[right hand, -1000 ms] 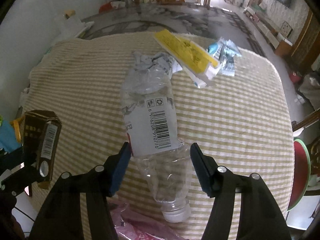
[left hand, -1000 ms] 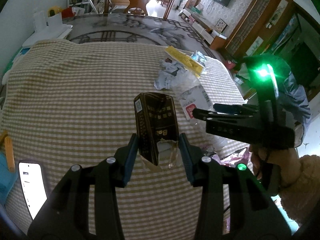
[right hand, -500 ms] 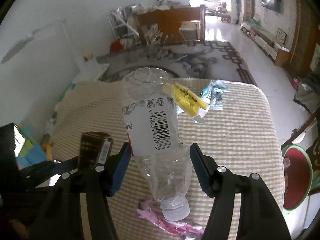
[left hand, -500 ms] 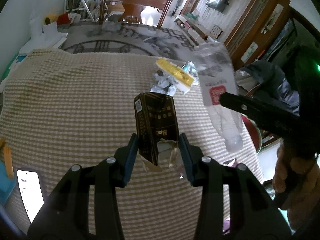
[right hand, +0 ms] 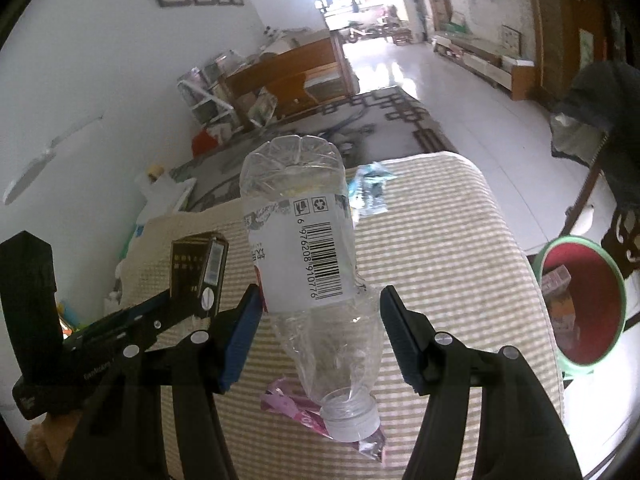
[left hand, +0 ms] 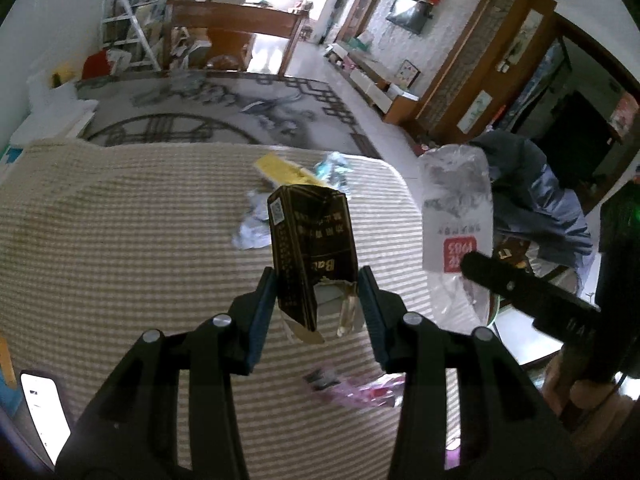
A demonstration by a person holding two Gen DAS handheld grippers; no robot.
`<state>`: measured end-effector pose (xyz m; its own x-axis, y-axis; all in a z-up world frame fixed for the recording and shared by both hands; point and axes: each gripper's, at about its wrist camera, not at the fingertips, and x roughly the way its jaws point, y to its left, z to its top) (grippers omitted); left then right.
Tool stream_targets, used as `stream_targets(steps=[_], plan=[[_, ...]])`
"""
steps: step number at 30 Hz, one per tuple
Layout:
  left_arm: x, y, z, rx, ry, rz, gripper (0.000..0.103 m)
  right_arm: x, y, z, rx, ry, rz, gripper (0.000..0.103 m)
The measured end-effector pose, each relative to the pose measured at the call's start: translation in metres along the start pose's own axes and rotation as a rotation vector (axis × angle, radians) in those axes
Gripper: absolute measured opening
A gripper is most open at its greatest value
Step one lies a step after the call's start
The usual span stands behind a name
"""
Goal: Collect trash
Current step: 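Grasp the clear plastic bottle with the right gripper while the left gripper holds the snack box, then carry the snack box and plastic bottle to the red bin with both grippers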
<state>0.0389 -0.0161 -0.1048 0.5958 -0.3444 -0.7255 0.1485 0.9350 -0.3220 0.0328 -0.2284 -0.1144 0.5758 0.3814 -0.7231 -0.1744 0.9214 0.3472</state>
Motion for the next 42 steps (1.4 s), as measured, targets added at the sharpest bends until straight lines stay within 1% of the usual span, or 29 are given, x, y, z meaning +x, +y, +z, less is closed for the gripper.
stream_targets(steps=[6,10,18,23,29,42], plan=[[0.015,-0.031,0.003,0.031,0.012,-0.023,0.040,-0.009,-0.028,0.001,0.036,-0.006,-0.003,0.059],[0.024,-0.049,0.006,0.042,0.016,-0.021,0.040,-0.015,-0.049,0.005,0.060,-0.019,0.003,0.059],[0.042,-0.093,0.024,0.075,-0.007,-0.014,0.040,-0.032,-0.093,0.019,0.099,-0.055,0.022,0.059],[0.054,-0.116,0.029,0.090,-0.007,-0.007,0.040,-0.041,-0.120,0.023,0.120,-0.063,0.032,0.059],[0.069,-0.146,0.030,0.112,0.013,-0.006,0.040,-0.050,-0.152,0.025,0.155,-0.064,0.033,0.059],[0.102,-0.219,0.032,0.191,0.049,-0.040,0.040,-0.074,-0.219,0.027,0.232,-0.091,0.008,0.059]])
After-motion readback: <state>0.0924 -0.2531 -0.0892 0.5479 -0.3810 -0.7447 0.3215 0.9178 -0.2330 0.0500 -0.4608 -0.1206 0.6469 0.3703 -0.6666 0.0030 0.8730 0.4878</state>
